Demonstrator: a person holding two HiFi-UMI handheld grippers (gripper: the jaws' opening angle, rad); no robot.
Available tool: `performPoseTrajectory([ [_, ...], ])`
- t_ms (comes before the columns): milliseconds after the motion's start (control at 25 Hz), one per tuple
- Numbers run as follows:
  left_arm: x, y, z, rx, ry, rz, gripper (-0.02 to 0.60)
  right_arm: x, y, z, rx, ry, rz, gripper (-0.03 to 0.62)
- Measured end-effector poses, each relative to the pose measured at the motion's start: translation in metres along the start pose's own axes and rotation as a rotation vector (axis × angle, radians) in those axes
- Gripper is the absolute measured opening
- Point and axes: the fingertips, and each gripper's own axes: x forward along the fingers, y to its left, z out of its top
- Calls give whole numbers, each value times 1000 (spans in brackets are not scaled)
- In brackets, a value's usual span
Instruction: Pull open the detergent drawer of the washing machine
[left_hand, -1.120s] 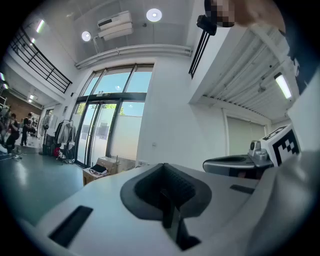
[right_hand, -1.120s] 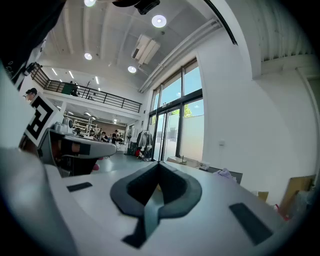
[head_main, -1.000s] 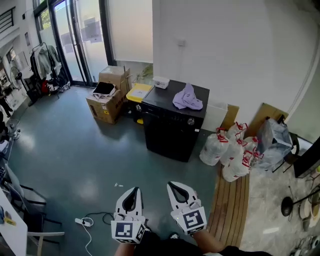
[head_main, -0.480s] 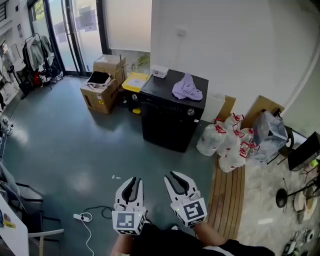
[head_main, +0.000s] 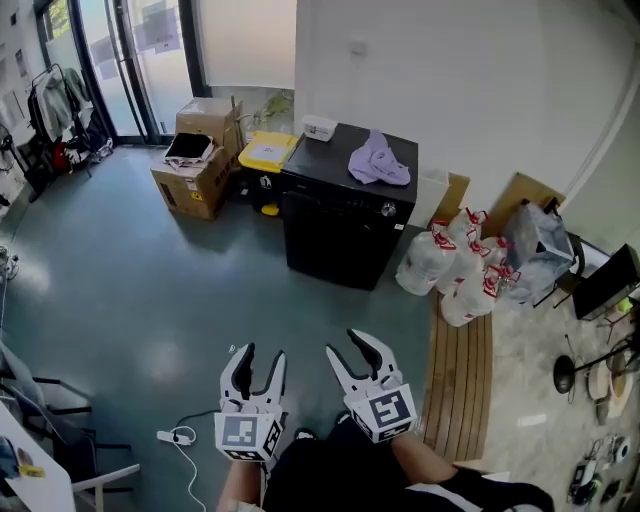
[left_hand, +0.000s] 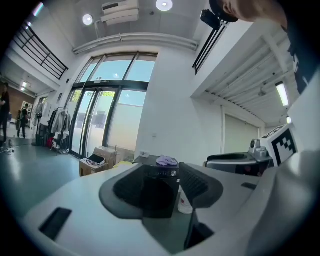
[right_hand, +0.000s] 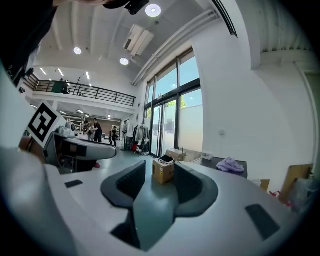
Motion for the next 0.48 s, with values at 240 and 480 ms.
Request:
performPoseTrajectory([
  [240,18,27,-13,-23,23,5,209,33,1,-9,0,33,22,217],
  [480,53,66,-16,-34,40,44,224,79,-17,-24,18,63,46,260],
])
